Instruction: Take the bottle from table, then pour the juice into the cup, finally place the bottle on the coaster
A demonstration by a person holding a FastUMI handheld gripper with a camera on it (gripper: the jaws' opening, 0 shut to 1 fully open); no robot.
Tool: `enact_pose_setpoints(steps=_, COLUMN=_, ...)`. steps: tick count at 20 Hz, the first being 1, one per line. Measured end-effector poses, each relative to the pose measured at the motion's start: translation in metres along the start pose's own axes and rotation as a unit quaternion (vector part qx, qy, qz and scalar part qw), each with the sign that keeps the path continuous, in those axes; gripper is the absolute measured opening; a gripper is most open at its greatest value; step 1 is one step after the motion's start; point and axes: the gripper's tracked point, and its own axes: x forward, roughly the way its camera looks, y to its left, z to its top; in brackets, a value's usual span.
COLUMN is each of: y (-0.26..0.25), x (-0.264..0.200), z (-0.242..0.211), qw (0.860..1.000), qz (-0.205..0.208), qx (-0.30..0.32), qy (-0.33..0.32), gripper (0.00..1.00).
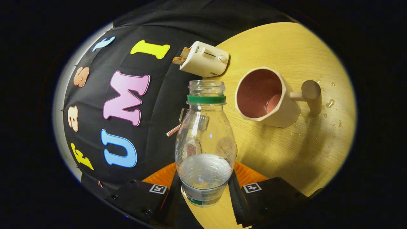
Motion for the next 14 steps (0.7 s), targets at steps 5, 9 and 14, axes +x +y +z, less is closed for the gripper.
enact_pose_setpoints(steps=5, y=-0.002, x=0.011, z=0.001, qw=0.998, qz=-0.012, qx=0.055, qy=0.012, gripper=0.71)
enact_pose_setpoints(steps=9, y=-0.004, x=0.013, z=0.002, qw=0.995, qz=-0.024, qx=0.098, qy=0.02, gripper=0.71)
enact_pose_setpoints(steps=14, y=-0.005, x=0.014, z=0.005, qw=0.99, qz=-0.031, qx=0.132, qy=0.021, gripper=0.71)
